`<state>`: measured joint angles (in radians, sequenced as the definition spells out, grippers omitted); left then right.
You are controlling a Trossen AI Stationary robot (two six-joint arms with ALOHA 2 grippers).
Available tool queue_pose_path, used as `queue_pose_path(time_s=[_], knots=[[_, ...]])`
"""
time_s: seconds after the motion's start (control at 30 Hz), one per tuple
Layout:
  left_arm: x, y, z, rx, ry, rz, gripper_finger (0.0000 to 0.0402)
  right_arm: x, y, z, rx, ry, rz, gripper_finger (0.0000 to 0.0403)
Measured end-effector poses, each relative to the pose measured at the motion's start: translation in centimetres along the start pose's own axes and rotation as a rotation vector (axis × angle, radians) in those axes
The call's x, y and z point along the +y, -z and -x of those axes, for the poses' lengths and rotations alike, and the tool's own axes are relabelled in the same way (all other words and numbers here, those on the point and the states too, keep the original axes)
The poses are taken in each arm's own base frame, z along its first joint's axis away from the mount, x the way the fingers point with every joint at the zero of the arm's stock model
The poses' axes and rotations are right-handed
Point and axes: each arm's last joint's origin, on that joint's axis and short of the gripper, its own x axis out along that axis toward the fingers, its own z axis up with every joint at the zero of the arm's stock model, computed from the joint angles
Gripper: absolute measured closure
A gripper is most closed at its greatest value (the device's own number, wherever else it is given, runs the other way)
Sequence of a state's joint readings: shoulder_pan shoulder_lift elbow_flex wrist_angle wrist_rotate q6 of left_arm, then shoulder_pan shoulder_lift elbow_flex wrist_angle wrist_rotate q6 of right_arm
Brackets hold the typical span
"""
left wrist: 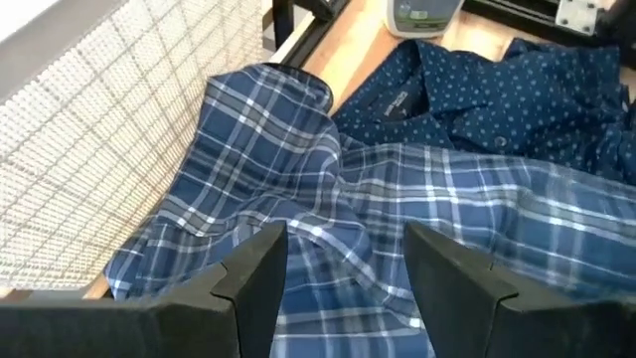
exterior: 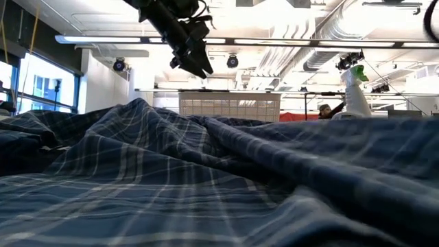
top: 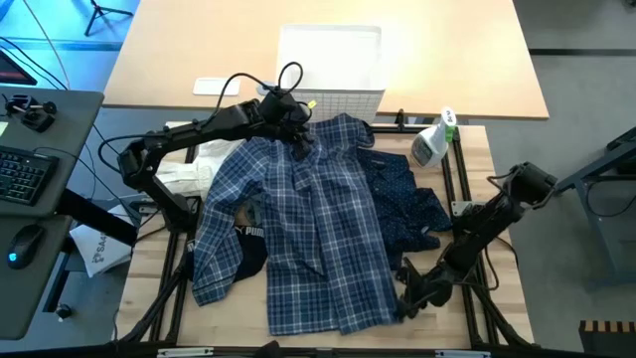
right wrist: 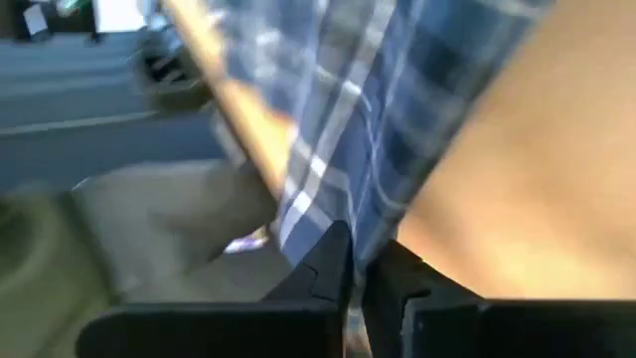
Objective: Fold Laundry from Bin
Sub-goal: Fold the checkered blue polo
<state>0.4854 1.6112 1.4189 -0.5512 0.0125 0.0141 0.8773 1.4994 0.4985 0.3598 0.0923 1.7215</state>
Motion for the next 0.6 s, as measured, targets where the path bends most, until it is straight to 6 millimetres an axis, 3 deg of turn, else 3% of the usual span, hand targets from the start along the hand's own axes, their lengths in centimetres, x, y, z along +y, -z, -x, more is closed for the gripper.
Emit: queue_pose_path(time_s=[0.1, 0.2, 0.47, 0.6], knots=[[-0.4, -0.1, -0.2, -0.012, 0.004, -0.031, 0.0213, 2.5, 1.6, 0.0, 0.062, -0.018, 0.014, 0.0389], [-1.0, -0.2, -1.1, -0.024, 0.017, -0.066, 0.0213, 3.6, 2.9, 0.2, 0.072, 0.082, 0.031, 0.0399], [-3.1, 0.5, -5.6, -0.005, 0.02, -0.186, 0.0213, 1.7, 2.9, 0.6, -0.028, 0.254, -0.004, 0.04], [-3.8, 0.5, -4.9, 0.003, -0.051, -0.221, 0.0213, 0.7, 2.8, 0.5, -0.019, 0.287, -0.033, 0.0395]])
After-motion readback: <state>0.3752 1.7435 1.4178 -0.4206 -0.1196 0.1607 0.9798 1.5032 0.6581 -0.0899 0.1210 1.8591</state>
